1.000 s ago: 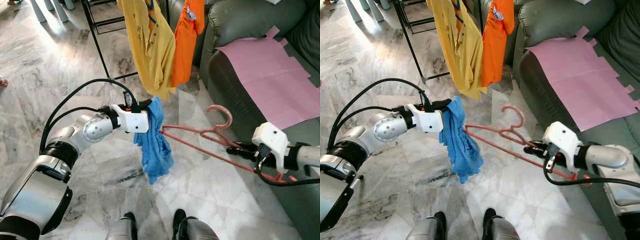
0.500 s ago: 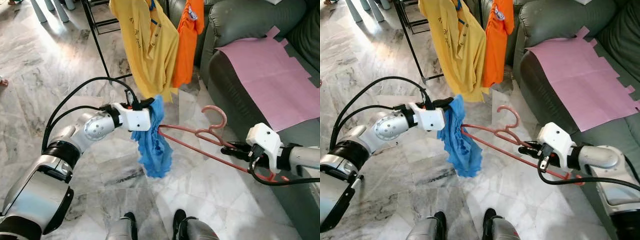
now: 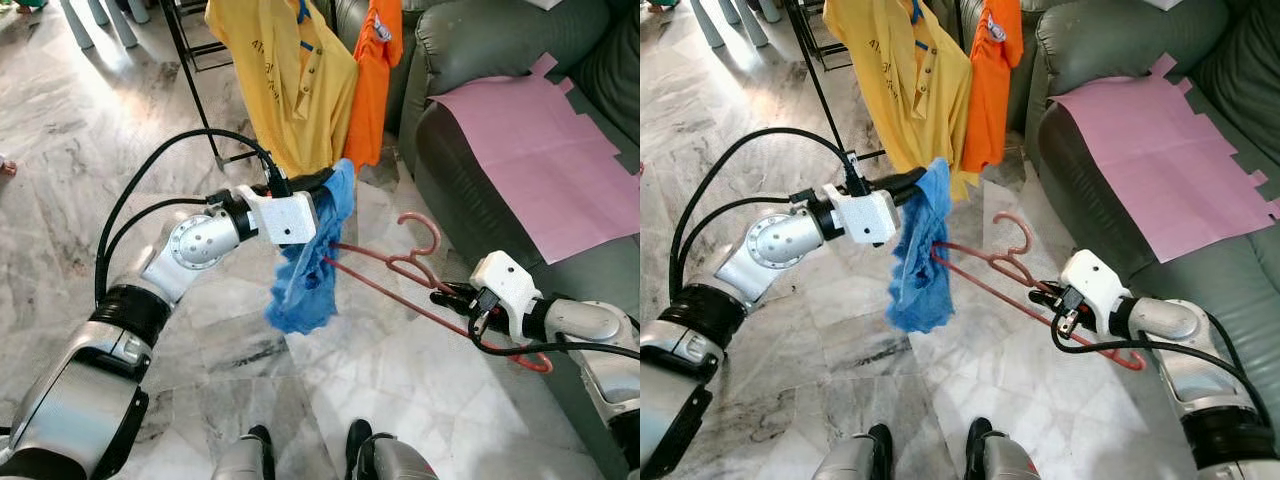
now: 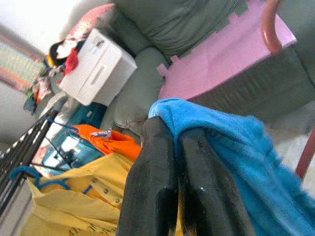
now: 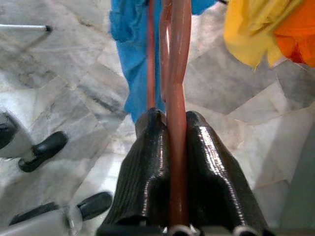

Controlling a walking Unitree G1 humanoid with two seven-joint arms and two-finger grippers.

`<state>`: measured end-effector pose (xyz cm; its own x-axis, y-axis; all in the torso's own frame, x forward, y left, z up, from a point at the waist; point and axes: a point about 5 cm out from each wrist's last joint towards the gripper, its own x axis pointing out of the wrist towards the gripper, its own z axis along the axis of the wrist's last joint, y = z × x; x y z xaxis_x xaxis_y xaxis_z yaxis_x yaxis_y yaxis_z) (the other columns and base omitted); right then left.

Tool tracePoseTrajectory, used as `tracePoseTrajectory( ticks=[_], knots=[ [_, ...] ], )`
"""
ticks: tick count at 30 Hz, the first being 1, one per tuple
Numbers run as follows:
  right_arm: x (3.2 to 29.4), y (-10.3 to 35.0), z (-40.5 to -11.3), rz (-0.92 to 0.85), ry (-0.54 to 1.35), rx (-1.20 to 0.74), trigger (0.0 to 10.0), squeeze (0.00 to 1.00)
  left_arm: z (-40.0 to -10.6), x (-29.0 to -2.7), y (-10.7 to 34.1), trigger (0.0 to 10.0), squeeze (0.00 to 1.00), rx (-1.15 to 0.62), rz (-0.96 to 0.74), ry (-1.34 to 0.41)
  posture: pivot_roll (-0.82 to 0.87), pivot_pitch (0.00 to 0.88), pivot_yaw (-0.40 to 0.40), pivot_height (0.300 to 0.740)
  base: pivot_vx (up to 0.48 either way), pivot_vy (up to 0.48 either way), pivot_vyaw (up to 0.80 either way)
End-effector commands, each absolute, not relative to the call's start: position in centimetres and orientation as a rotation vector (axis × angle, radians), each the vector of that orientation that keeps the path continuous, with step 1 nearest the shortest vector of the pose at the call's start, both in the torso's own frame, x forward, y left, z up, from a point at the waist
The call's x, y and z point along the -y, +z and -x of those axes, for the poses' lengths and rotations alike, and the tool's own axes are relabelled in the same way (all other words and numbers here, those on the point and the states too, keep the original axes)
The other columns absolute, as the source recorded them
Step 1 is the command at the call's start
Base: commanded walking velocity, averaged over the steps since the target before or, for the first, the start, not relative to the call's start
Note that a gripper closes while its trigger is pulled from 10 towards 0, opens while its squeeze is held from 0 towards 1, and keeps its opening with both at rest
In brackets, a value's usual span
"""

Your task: Hang hanger

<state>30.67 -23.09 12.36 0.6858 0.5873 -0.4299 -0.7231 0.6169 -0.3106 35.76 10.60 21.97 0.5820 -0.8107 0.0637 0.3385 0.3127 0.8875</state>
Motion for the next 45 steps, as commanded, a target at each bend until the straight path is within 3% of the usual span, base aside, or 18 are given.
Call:
tracePoseTrajectory(
  ticks=[1,8,16,21,37,45],
  knots=[
    [23.5,11.8,-30.9,0.505,0.716,-0.296,10.0,0.00,-35.3,-10.2,23.4,10.0,0.00,0.616,-0.914,-0.806,-0.04,0.254,0.027,0.740,0.000,0.000,0.00],
    [23.2,10.7,-31.5,0.489,0.641,-0.286,10.0,0.00,-34.6,-8.9,24.6,10.0,0.00,0.610,-0.709,-0.790,-0.03,0.256,0.031,0.740,0.000,0.000,0.00],
    [23.0,11.8,-31.0,0.549,0.723,-0.245,10.0,0.00,-35.5,-10.2,21.9,10.0,0.00,0.439,-0.803,-0.740,-0.03,0.254,0.029,0.740,0.000,0.000,0.00],
    [23.3,13.8,-29.0,0.558,0.866,-0.268,10.0,0.00,-36.6,-10.7,20.5,10.0,0.00,0.347,-0.812,-0.688,-0.06,0.254,0.030,0.740,0.000,0.000,0.00],
    [22.4,14.3,-29.4,0.490,0.871,-0.259,10.0,0.00,-36.1,-9.3,21.9,10.0,0.00,0.427,-0.792,-0.738,-0.06,0.254,0.034,0.740,0.000,0.000,0.00],
    [21.1,13.5,-31.4,0.451,0.826,-0.237,10.0,0.00,-34.5,-7.7,22.6,10.0,0.00,0.494,-0.734,-0.885,-0.05,0.252,0.035,0.740,0.000,0.000,0.00]
  ],
)
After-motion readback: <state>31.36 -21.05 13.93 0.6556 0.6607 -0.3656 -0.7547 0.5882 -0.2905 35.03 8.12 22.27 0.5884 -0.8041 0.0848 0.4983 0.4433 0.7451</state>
